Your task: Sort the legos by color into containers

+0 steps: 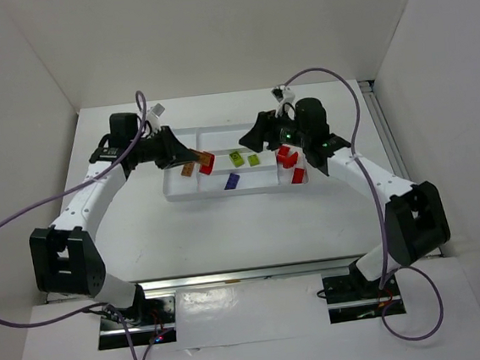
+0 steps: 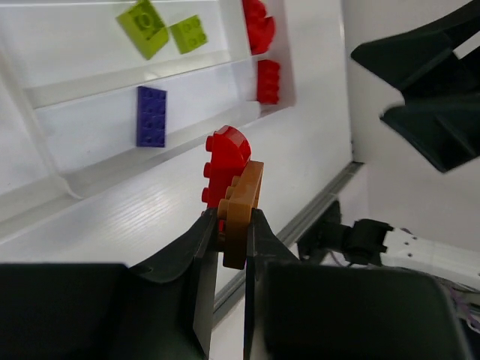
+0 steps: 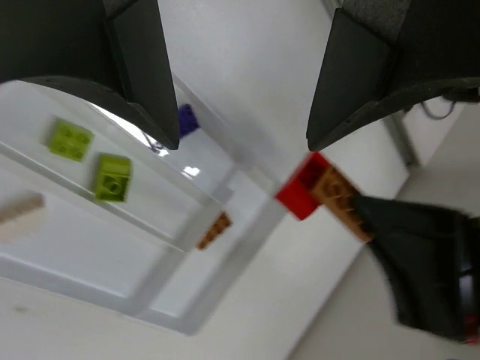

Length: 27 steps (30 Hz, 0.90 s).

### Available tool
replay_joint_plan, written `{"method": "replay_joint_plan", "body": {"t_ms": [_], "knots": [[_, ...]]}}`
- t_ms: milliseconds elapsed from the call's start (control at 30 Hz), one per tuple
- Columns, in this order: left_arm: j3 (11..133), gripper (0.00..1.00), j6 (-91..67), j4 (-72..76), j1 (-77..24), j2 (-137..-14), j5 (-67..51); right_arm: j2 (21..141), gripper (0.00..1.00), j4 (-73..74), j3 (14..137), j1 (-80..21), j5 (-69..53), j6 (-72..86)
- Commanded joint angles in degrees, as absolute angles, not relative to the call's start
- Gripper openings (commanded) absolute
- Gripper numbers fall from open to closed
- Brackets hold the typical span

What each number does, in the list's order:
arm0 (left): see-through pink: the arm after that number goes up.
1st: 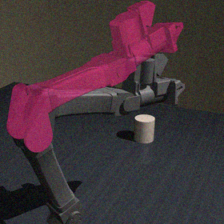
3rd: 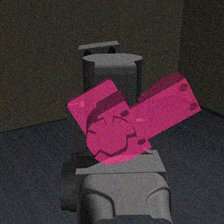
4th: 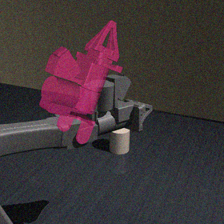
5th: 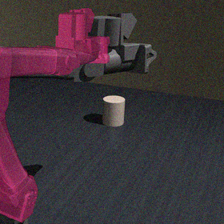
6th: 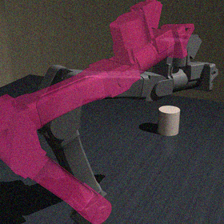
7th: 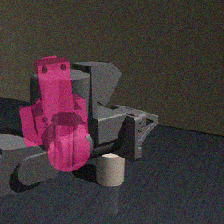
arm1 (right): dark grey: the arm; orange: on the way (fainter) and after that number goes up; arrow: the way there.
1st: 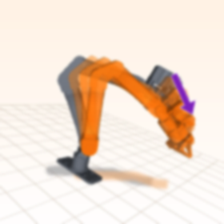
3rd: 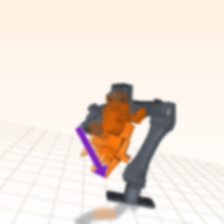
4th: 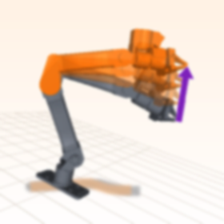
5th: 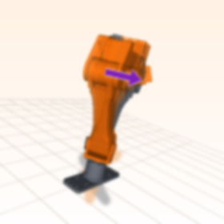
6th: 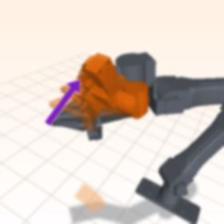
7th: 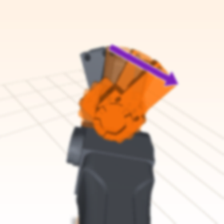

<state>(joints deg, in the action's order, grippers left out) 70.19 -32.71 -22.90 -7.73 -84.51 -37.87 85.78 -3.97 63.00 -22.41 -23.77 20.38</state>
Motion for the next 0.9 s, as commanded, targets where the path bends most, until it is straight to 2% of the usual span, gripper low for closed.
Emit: {"method": "replay_joint_plan", "body": {"t_ms": [0, 167, 267, 567, 667, 867], "knots": [[71.5, 0.0, -36.9, -13.5, -6.1, -86.0, -50.8, 84.9, 0.76, -17.5, 59.8, -22.6, -44.2, 27.1], [69.1, 0.0, -45.7, 2.2, -3.8, -87.2, -63.2, 84.9, 0.82, -27.6, 58.4, -22.1, -52.3, 34.9], [67.9, 0.0, -49.5, 8.7, -3.3, -87.2, -66.6, 86.2, 0.83, -30.1, 59.7, -22.1, -53.9, 36.6], [65.5, 0.0, -54.6, 16.6, -3.3, -87.3, -68.5, 91.0, 0.86, -36.1, 62.2, -22.6, -56.4, 42.8], [66.1, 0.0, -52.7, 13.9, -3.3, -87.3, -68.5, 92.7, 0.83, -44.6, 61.2, -22.6, -57.0, 48.8], [66.1, 0.0, -52.6, 13.9, -3.3, -86.7, -68.5, 95.6, 0.82, -47.4, 62.9, -24.3, -57.0, 50.2]]}}
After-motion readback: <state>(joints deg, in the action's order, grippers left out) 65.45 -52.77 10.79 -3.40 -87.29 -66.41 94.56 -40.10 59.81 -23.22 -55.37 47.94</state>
